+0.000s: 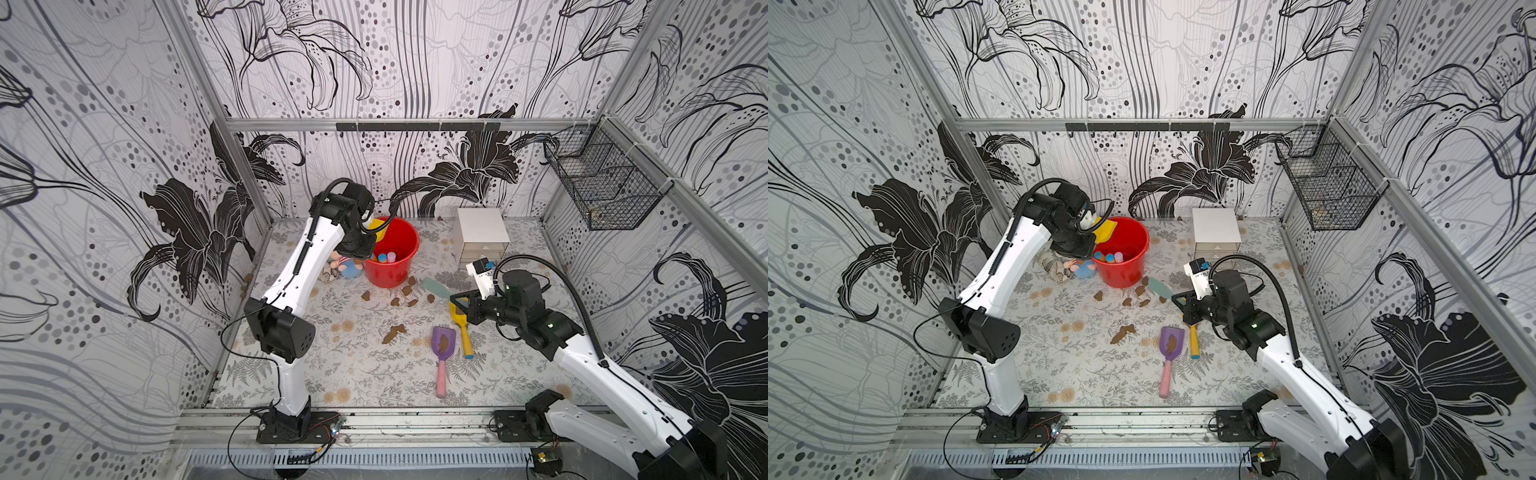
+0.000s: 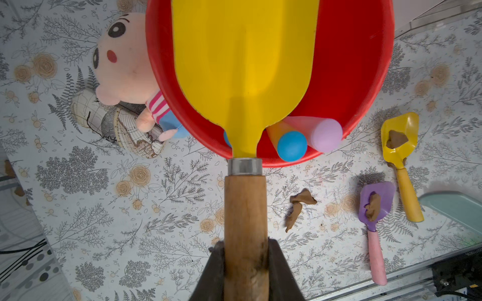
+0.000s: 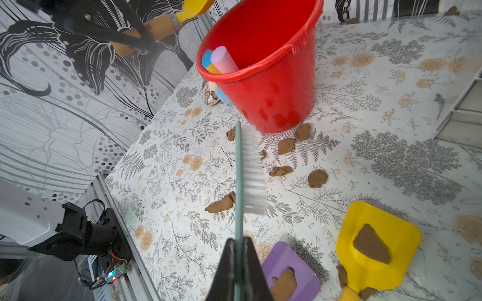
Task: Brush the soil off the hand trowel and place it into the bucket
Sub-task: Place the hand trowel in the bucket.
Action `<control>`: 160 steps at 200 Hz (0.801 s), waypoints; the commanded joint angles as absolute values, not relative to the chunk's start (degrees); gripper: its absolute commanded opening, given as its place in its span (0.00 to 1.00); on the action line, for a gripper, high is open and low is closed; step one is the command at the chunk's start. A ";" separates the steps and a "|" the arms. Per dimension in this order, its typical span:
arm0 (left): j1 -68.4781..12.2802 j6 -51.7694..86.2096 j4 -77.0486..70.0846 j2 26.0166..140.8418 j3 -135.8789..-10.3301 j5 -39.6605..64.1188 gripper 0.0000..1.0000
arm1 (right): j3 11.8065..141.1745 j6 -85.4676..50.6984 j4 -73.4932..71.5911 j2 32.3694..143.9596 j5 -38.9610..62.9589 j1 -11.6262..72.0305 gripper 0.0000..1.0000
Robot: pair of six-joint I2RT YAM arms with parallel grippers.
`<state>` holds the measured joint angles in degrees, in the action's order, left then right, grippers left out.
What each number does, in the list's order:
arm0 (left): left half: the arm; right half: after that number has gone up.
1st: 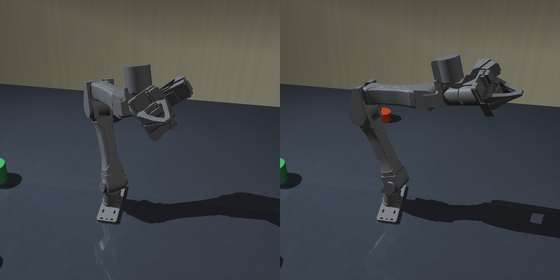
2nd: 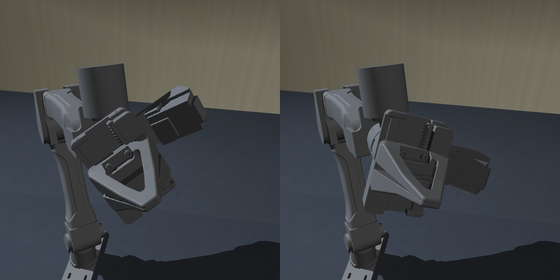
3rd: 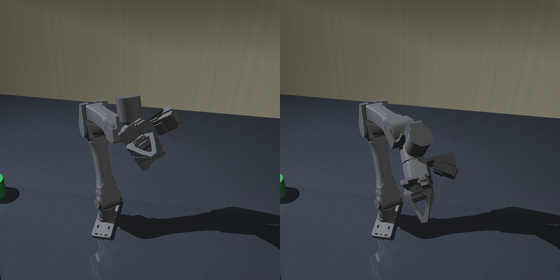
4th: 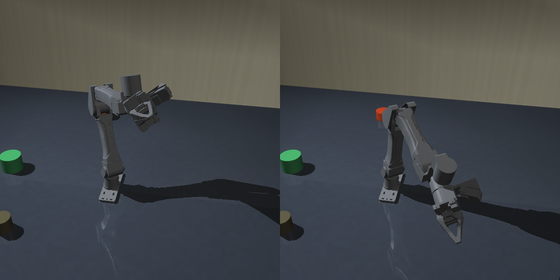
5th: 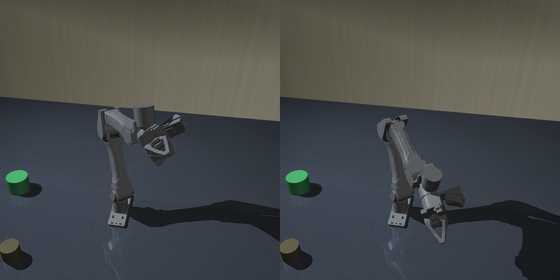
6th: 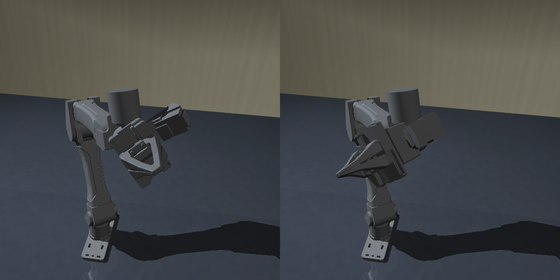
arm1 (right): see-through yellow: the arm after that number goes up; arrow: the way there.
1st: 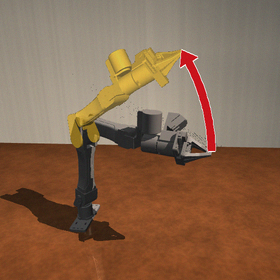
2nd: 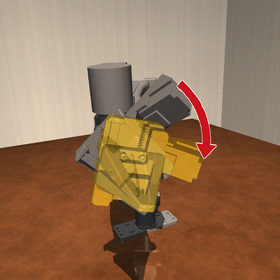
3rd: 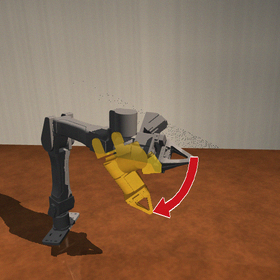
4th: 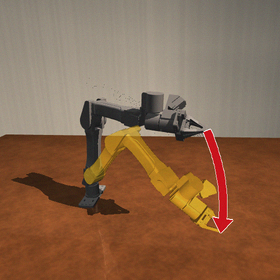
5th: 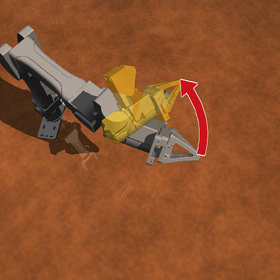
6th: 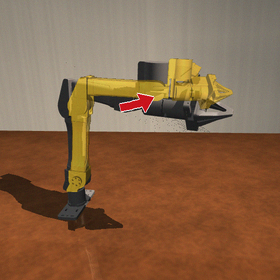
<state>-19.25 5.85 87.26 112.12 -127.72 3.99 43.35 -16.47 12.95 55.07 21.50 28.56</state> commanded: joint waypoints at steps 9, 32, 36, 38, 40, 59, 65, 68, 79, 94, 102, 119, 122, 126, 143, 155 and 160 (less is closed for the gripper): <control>-19.24 3.31 87.01 116.95 -133.60 3.44 0.12 | 42.64 -15.12 14.47 53.46 20.48 28.30 0.00; -19.07 2.49 87.93 121.05 -137.47 3.55 0.15 | 41.76 -15.27 14.72 53.00 20.13 28.31 0.00; -19.16 2.38 87.89 121.71 -137.97 3.46 0.15 | 41.61 -15.30 14.78 53.02 20.13 28.30 0.00; -19.18 2.37 87.89 121.86 -138.29 3.41 0.15 | 41.60 -15.30 14.81 53.00 20.10 28.30 0.00; -19.12 2.26 87.89 122.24 -138.46 3.36 0.16 | 41.51 -15.25 14.84 53.00 20.10 28.30 0.00; -18.79 2.12 87.67 124.27 -140.32 3.40 0.18 | 41.07 -15.30 15.35 52.74 19.97 28.30 0.00; -18.71 2.11 87.39 124.74 -140.53 3.86 0.19 | 40.98 -15.32 15.38 52.68 19.95 28.30 0.00; -18.62 2.11 87.17 124.92 -140.60 4.10 0.20 | 40.93 -15.33 15.47 52.63 19.87 28.30 0.00; -18.68 2.19 86.47 125.69 -140.71 4.77 0.22 | 40.71 -15.32 15.59 52.42 19.79 28.30 0.00; -18.68 2.20 86.00 126.82 -140.88 5.27 0.24 | 40.59 -15.28 15.75 52.41 19.69 28.30 0.00; -18.63 2.20 86.08 127.53 -141.13 5.28 0.25 | 40.52 -15.29 15.81 52.42 19.69 28.30 0.00; -18.56 2.24 86.33 128.70 -141.98 5.34 0.28 | 40.39 -15.31 15.82 52.41 19.43 28.30 0.00; -18.57 2.21 86.31 128.81 -141.99 5.39 0.28 | 40.35 -15.23 15.75 52.46 19.36 28.30 0.00; -18.58 2.24 86.18 128.93 -141.95 5.55 0.29 | 40.25 -15.29 15.73 52.55 19.29 28.30 0.00; -18.63 2.13 86.09 129.41 -142.00 5.78 0.31 | 39.95 -15.37 15.18 52.91 19.24 28.30 0.00; -18.62 2.00 86.30 129.66 -141.94 5.48 0.33 | 39.73 -15.53 14.80 53.30 19.42 28.30 0.00; -18.60 1.87 86.35 129.77 -141.94 5.22 0.33 | 39.72 -15.64 14.65 53.42 19.42 28.30 0.00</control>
